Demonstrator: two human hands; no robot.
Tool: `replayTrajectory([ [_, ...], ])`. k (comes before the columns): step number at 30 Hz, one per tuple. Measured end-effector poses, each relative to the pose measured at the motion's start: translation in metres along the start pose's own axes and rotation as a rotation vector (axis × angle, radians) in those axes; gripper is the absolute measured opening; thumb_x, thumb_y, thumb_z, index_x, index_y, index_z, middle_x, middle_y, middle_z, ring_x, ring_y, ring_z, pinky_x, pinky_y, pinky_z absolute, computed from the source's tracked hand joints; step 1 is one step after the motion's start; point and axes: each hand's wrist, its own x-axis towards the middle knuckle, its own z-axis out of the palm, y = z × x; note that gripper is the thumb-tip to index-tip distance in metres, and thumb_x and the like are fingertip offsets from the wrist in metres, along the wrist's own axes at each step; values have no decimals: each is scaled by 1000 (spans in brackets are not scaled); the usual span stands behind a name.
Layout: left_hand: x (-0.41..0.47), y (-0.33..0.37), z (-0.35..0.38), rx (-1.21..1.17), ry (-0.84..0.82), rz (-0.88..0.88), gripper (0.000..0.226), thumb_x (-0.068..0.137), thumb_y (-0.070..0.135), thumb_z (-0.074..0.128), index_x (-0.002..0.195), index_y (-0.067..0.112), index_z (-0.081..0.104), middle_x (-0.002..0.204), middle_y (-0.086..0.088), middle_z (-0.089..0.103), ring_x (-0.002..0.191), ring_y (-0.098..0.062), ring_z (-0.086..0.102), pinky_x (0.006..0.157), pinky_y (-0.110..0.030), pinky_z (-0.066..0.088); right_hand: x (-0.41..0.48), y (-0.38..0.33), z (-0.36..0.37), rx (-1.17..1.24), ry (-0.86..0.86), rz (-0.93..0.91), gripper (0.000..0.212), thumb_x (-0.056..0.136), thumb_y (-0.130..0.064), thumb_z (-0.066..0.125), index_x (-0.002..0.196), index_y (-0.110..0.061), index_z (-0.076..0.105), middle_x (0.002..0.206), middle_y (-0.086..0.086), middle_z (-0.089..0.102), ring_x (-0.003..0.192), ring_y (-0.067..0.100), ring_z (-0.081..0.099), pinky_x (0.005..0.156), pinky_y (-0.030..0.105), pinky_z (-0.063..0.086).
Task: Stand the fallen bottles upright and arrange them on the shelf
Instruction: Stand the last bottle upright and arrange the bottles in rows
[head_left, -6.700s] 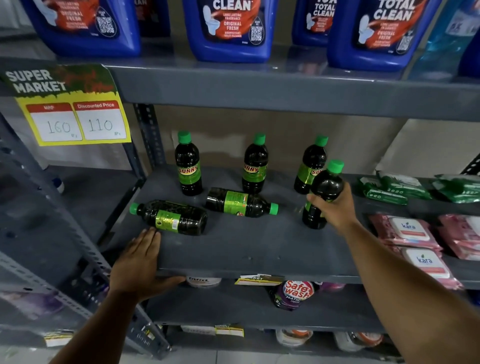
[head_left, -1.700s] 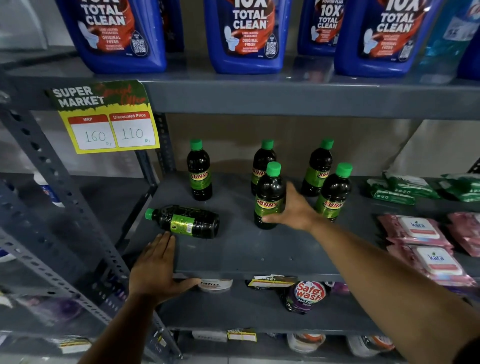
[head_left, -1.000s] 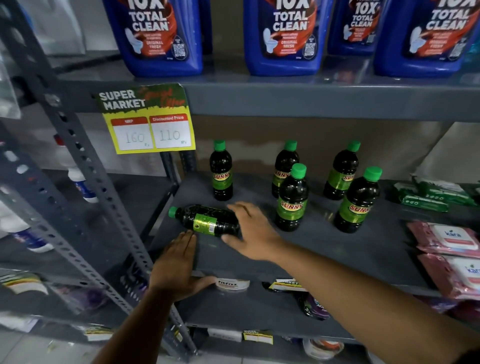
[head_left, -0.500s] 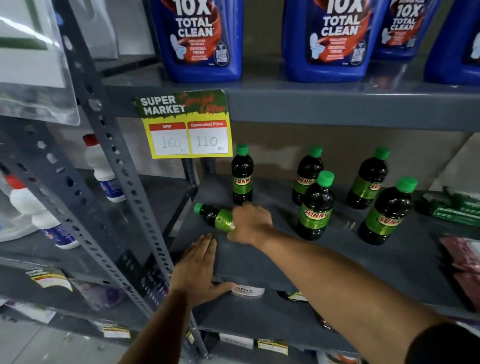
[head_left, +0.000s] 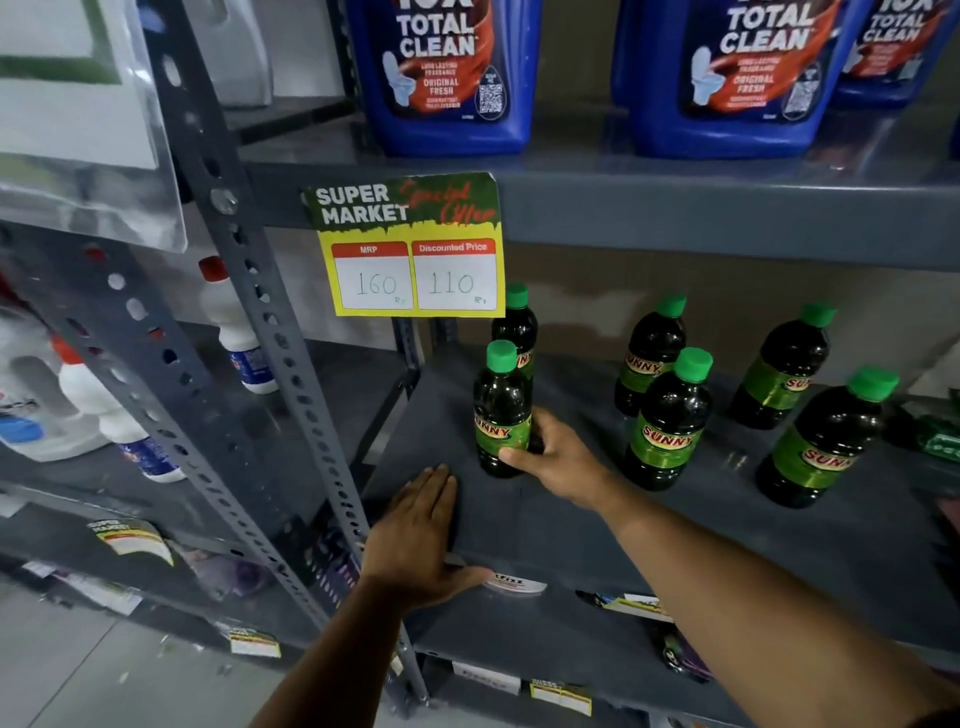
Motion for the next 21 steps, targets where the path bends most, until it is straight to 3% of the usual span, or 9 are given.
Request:
replayTrajectory([
  [3, 0, 2, -1, -4, -1, 2, 117, 64, 90, 48, 139, 0, 44, 145, -17, 46, 134, -30, 42, 110, -46, 34, 4, -5, -9, -54, -59, -10, 57, 81, -14, 78, 131, -22, 53, 125, -1, 66, 118, 13, 61, 107, 42, 45],
  [9, -1, 2, -2, -10, -19, 2, 117, 66, 92, 44, 138, 0, 45, 145, -17, 45, 135, -31, 40, 112, -44, 29, 5, -4, -12, -88, -144, -36, 67, 77, -37, 74, 138, -29, 47, 134, -1, 61, 125, 14, 56, 110, 46, 41],
  [16, -1, 1, -1, 9, -54, -1, 118, 67, 93, 38, 138, -1, 45, 144, -18, 46, 133, -33, 43, 110, -47, 33, 8, -5, -13, -125, -236, -8, 65, 93, -8, 61, 150, -16, 30, 149, 7, 46, 138, 17, 42, 117, 46, 31],
  [19, -1, 1, -1, 2, -53, -3, 119, 66, 93, 39, 140, 0, 42, 147, -18, 44, 134, -33, 42, 110, -48, 35, 2, -6, -17, -259, -216, -8, 79, 87, -23, 69, 152, -25, 24, 150, -1, 44, 139, 13, 40, 116, 41, 32],
  [21, -1, 1, -1, 8, -58, -11, 120, 65, 93, 40, 142, 0, 40, 148, -17, 42, 136, -31, 40, 110, -47, 34, -12, -8, -18, -314, -76, -44, 89, 81, -33, 75, 153, -26, 24, 150, -8, 41, 138, 8, 38, 114, 34, 32],
])
